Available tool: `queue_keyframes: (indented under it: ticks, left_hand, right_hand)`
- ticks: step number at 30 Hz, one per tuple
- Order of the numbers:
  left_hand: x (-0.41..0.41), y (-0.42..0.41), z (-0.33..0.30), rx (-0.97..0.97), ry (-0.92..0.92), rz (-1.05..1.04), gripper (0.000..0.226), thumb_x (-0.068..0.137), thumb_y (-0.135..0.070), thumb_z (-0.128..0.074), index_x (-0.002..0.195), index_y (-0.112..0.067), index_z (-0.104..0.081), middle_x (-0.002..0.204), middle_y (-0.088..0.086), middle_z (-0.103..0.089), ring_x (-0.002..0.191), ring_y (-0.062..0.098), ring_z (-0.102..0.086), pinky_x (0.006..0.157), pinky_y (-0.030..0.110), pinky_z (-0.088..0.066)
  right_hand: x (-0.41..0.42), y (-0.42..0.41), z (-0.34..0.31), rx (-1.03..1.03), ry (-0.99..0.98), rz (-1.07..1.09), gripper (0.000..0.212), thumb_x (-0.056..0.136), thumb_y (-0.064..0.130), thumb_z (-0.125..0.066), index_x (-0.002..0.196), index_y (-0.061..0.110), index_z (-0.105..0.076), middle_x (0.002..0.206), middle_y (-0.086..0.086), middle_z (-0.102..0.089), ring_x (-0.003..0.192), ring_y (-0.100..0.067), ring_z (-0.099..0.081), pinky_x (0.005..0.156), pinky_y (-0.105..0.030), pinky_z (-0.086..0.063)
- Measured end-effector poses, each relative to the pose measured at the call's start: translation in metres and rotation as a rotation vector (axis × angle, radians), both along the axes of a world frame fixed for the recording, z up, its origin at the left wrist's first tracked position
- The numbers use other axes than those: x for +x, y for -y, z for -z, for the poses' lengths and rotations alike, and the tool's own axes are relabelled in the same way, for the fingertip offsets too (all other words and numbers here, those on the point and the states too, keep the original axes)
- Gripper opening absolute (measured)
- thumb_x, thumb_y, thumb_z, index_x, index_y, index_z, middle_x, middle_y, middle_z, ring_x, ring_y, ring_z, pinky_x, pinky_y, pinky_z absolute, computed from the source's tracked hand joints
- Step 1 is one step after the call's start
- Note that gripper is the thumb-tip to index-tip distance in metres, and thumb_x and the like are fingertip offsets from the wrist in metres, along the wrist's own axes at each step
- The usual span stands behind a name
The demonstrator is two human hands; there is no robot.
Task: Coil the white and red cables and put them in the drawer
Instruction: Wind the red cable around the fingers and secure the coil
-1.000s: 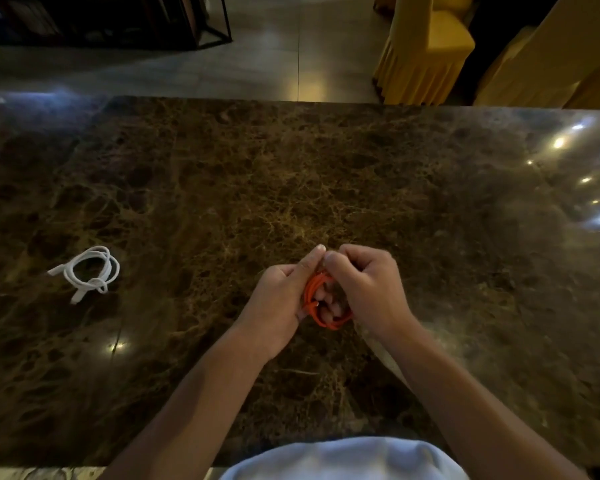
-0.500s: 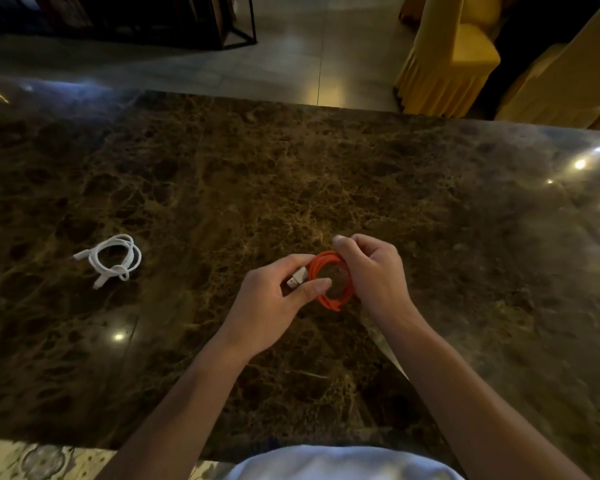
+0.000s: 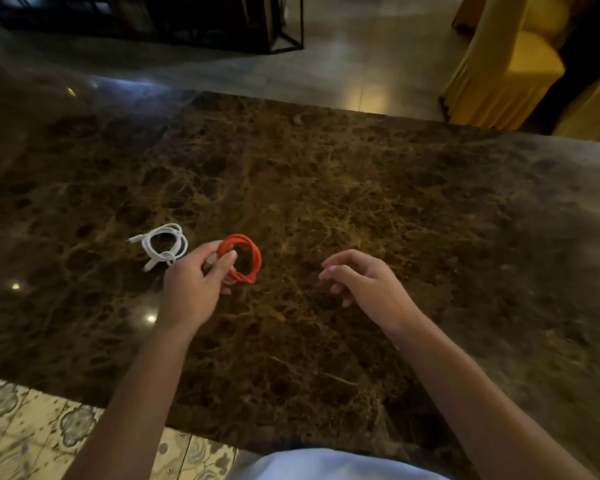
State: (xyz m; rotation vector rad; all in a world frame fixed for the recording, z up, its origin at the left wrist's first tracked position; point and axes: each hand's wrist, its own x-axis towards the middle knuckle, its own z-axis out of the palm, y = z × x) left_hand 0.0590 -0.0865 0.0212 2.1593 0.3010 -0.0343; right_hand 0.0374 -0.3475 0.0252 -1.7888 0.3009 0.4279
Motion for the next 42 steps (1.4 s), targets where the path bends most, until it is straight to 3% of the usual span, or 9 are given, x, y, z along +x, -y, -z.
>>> queue_keyframes:
  ticks: [5, 9, 13, 19, 26, 30, 33, 38, 42]
  left_hand:
    - [0.002, -0.032, 0.006, 0.125, 0.047, -0.121, 0.043, 0.101, -0.034, -0.065, 0.138, -0.012, -0.064, 0.080, -0.001, -0.072, 0.067, 0.013, -0.073, 0.058, 0.025, -0.060]
    - [0.004, -0.037, 0.013, 0.228, 0.061, -0.135, 0.043, 0.102, -0.040, -0.061, 0.133, -0.010, -0.066, 0.087, 0.004, -0.074, 0.062, 0.009, -0.068, 0.059, 0.021, -0.052]
    - [0.004, -0.040, 0.019, 0.252, 0.067, -0.206, 0.047, 0.101, -0.047, -0.059, 0.130, -0.012, -0.069, 0.103, 0.010, -0.077, 0.083, 0.026, -0.074, 0.077, 0.042, -0.063]
    - [-0.006, -0.038, 0.020, 0.449, 0.064, -0.214, 0.045, 0.103, -0.049, -0.056, 0.131, -0.014, -0.063, 0.108, 0.014, -0.077, 0.100, 0.035, -0.073, 0.071, 0.034, -0.044]
    - [-0.007, -0.042, 0.021, 0.530, 0.043, -0.223, 0.058, 0.101, -0.059, -0.050, 0.139, -0.015, -0.053, 0.099, 0.015, -0.076, 0.097, 0.039, -0.073, 0.070, 0.037, -0.044]
    - [-0.009, -0.044, 0.022, 0.479, 0.029, -0.276, 0.066, 0.098, -0.063, -0.053, 0.142, -0.014, -0.050, 0.089, 0.009, -0.072, 0.088, 0.032, -0.071, 0.069, 0.035, -0.046]
    - [-0.008, -0.044, 0.019, 0.385, 0.049, -0.322, 0.058, 0.098, -0.058, -0.058, 0.136, -0.013, -0.054, 0.075, -0.004, -0.061, 0.071, 0.015, -0.057, 0.056, 0.025, -0.034]
    - [-0.009, -0.045, 0.017, 0.338, 0.078, -0.353, 0.056, 0.100, -0.058, -0.053, 0.138, -0.016, -0.051, 0.076, 0.000, -0.065, 0.074, 0.023, -0.065, 0.059, 0.030, -0.041]
    - [-0.017, -0.038, 0.007, 0.254, 0.211, -0.333, 0.038, 0.104, -0.045, -0.054, 0.131, -0.019, -0.056, 0.070, 0.000, -0.063, 0.065, 0.027, -0.066, 0.058, 0.038, -0.053]
  right_hand:
    - [-0.006, -0.001, 0.008, -0.018, 0.000, 0.013, 0.014, 0.103, 0.025, -0.060, 0.104, 0.026, -0.074, 0.099, 0.006, -0.080, 0.092, -0.017, -0.073, 0.080, -0.041, -0.060]
    - [-0.008, 0.000, 0.010, -0.032, 0.019, 0.001, 0.015, 0.104, 0.025, -0.059, 0.103, 0.026, -0.074, 0.097, 0.006, -0.080, 0.090, -0.016, -0.073, 0.080, -0.040, -0.060]
    - [-0.011, 0.005, 0.010, -0.014, 0.035, 0.015, 0.016, 0.104, 0.021, -0.059, 0.102, 0.023, -0.075, 0.097, 0.003, -0.079, 0.086, -0.015, -0.072, 0.078, -0.039, -0.061]
    - [-0.012, 0.004, 0.014, -0.041, 0.060, -0.006, 0.017, 0.104, 0.021, -0.059, 0.102, 0.024, -0.075, 0.096, 0.004, -0.079, 0.085, -0.015, -0.072, 0.075, -0.038, -0.060]
    - [-0.013, 0.004, 0.014, -0.028, 0.055, -0.009, 0.016, 0.104, 0.022, -0.059, 0.103, 0.024, -0.075, 0.097, 0.004, -0.079, 0.088, -0.018, -0.072, 0.076, -0.037, -0.060]
    - [-0.013, 0.005, 0.012, -0.036, 0.058, -0.017, 0.017, 0.104, 0.021, -0.059, 0.102, 0.024, -0.075, 0.096, 0.005, -0.079, 0.085, -0.015, -0.072, 0.075, -0.036, -0.060]
    - [-0.013, 0.005, 0.012, -0.025, 0.061, -0.013, 0.017, 0.104, 0.022, -0.059, 0.101, 0.024, -0.075, 0.095, 0.006, -0.079, 0.083, -0.015, -0.072, 0.074, -0.036, -0.060]
    - [-0.012, 0.005, 0.012, -0.001, 0.067, -0.011, 0.016, 0.104, 0.021, -0.059, 0.102, 0.023, -0.075, 0.096, 0.004, -0.080, 0.083, -0.015, -0.071, 0.074, -0.037, -0.059]
    - [-0.017, 0.005, 0.009, 0.068, 0.118, 0.055, 0.016, 0.104, 0.016, -0.059, 0.102, 0.019, -0.075, 0.095, 0.000, -0.080, 0.079, -0.016, -0.070, 0.072, -0.039, -0.057]
